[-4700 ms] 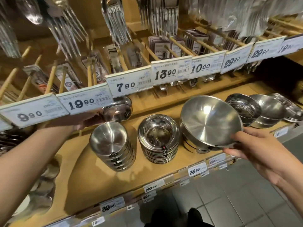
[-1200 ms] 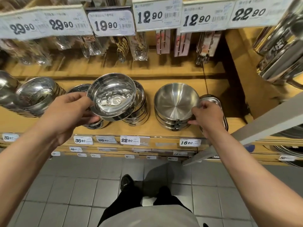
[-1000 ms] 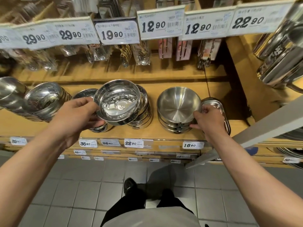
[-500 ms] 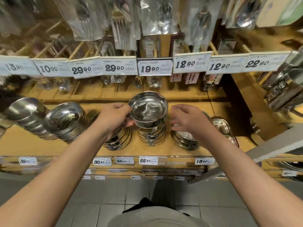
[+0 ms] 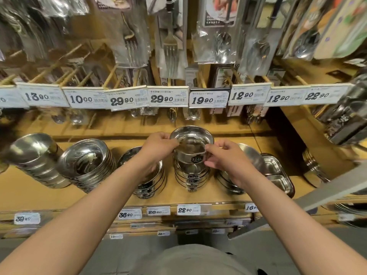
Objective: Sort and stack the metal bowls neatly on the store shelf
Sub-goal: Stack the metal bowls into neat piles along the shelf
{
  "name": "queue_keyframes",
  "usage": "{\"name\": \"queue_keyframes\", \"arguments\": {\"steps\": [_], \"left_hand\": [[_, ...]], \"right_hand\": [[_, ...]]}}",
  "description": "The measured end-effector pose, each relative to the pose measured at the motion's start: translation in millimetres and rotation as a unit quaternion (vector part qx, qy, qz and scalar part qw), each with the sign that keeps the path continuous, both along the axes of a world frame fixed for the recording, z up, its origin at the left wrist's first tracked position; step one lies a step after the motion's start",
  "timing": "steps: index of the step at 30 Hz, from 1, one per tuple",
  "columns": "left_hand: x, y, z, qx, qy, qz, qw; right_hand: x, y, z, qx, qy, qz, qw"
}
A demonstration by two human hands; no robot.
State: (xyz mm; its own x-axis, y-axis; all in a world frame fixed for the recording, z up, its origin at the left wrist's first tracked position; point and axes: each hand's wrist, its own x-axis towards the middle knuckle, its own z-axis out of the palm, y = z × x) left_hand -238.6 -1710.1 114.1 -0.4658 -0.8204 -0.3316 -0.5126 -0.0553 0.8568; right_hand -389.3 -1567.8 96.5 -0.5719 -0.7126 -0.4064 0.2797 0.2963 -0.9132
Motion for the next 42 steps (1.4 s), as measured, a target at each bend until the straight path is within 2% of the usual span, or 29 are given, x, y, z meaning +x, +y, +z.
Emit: {"name": "queue_keyframes", "arguments": {"steps": [17,26,42], "left_hand": [[1.7,0.2,-18.1,-0.052,-0.023,-0.019,0.998],[1.8,3.5,-26.3,-0.073,-0.022,-0.037,0.996],[-2.8,4.4,-33.7,-0.089,-0.016,-0.011,0.996]], "right_hand": [[2.3,-9.1,-15.0,0.080,0.068,-0.026,0.994],[9.2,-4.0,-21.4,0.082,0.119,-0.046,0.988],[13.9,1.4,-29.8,0.064,0.113,-0.039,0.991]]}}
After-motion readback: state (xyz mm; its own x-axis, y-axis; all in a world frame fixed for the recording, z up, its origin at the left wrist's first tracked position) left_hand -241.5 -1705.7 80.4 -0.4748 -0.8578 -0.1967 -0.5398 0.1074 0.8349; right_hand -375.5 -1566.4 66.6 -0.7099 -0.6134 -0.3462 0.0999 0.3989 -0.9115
